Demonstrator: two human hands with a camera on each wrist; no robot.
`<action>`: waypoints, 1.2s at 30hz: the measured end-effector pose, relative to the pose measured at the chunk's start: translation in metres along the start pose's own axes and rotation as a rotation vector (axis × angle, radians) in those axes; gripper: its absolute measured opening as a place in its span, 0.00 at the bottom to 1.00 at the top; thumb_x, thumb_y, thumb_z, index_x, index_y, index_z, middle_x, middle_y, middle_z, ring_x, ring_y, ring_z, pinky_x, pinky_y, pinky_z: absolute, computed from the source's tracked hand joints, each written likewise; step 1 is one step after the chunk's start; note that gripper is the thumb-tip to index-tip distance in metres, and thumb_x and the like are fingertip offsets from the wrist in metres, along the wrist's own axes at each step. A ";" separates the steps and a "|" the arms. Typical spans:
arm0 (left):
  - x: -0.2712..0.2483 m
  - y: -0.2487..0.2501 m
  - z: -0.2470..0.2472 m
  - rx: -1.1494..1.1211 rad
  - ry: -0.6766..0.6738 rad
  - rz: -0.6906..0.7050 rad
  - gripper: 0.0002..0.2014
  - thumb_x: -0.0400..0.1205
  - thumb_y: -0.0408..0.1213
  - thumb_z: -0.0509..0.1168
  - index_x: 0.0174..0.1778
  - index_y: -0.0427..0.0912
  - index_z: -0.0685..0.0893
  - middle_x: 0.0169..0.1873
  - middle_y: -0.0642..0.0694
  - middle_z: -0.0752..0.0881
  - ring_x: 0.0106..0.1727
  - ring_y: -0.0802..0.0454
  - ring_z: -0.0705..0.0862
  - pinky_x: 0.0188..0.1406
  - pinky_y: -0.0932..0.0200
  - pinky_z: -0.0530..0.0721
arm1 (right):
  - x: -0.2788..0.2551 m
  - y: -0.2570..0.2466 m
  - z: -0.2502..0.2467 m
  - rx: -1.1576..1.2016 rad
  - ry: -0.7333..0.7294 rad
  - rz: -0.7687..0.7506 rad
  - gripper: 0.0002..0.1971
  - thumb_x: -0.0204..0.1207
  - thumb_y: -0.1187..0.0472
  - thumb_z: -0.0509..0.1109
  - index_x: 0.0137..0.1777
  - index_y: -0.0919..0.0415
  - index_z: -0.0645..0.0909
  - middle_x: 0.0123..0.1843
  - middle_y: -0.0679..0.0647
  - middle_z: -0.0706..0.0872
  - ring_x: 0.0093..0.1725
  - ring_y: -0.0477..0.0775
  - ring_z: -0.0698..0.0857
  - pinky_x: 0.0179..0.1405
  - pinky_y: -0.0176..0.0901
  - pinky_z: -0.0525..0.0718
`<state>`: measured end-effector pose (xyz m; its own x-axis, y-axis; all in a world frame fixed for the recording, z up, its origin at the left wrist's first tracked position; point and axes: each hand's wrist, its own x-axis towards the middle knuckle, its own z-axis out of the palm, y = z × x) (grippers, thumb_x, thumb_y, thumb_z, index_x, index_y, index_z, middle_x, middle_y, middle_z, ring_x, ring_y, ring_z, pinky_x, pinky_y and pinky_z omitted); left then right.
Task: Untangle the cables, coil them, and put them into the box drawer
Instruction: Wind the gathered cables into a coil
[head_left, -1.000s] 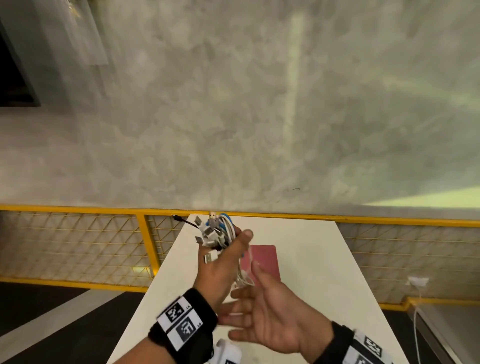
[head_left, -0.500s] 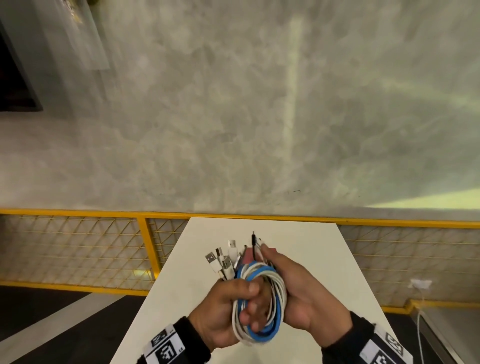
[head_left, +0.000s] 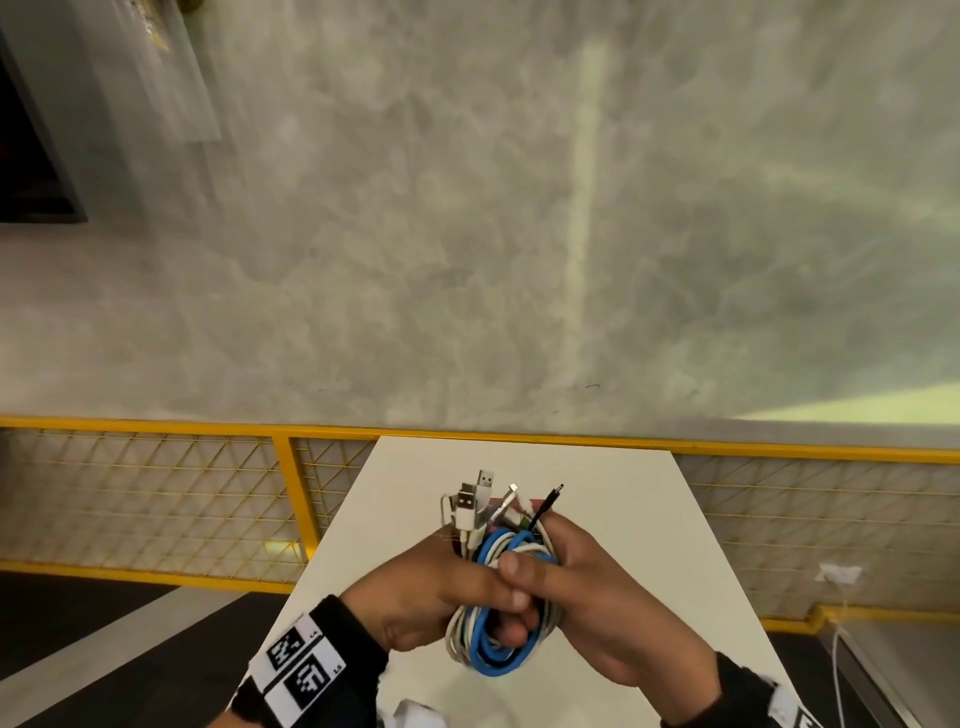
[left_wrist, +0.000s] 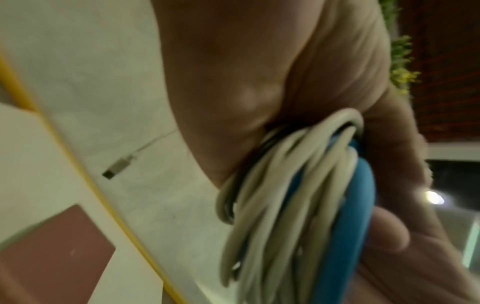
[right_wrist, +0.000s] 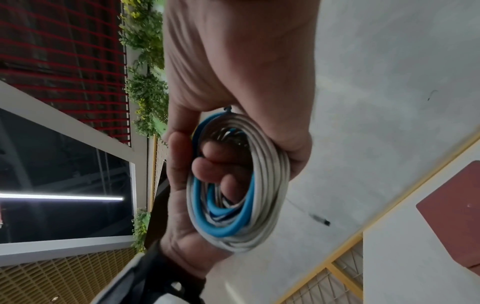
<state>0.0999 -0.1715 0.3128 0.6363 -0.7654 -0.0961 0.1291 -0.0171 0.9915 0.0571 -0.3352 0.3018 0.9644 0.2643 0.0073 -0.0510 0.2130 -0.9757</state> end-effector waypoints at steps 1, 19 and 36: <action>0.000 0.004 0.004 0.036 0.027 0.009 0.09 0.66 0.32 0.75 0.41 0.42 0.93 0.32 0.41 0.91 0.30 0.50 0.90 0.38 0.56 0.89 | 0.000 0.001 -0.001 0.004 0.020 -0.005 0.31 0.64 0.49 0.83 0.63 0.62 0.80 0.44 0.62 0.86 0.29 0.59 0.80 0.38 0.52 0.81; 0.003 -0.009 0.022 0.958 0.594 0.428 0.17 0.70 0.51 0.70 0.54 0.60 0.79 0.52 0.55 0.73 0.59 0.54 0.74 0.57 0.50 0.81 | -0.006 -0.005 -0.013 -0.308 0.187 -0.252 0.22 0.60 0.46 0.78 0.56 0.44 0.85 0.54 0.50 0.91 0.56 0.53 0.89 0.58 0.56 0.88; 0.013 -0.005 0.005 1.112 0.527 0.318 0.23 0.71 0.64 0.60 0.58 0.59 0.69 0.37 0.65 0.79 0.42 0.59 0.82 0.43 0.64 0.78 | -0.001 -0.017 -0.014 -0.563 0.256 -0.260 0.17 0.71 0.52 0.73 0.59 0.38 0.80 0.54 0.38 0.89 0.54 0.38 0.87 0.52 0.34 0.85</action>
<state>0.1036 -0.1846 0.3074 0.7789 -0.4920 0.3889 -0.6271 -0.6044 0.4913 0.0605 -0.3525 0.3150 0.9617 0.0246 0.2728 0.2673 -0.3023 -0.9150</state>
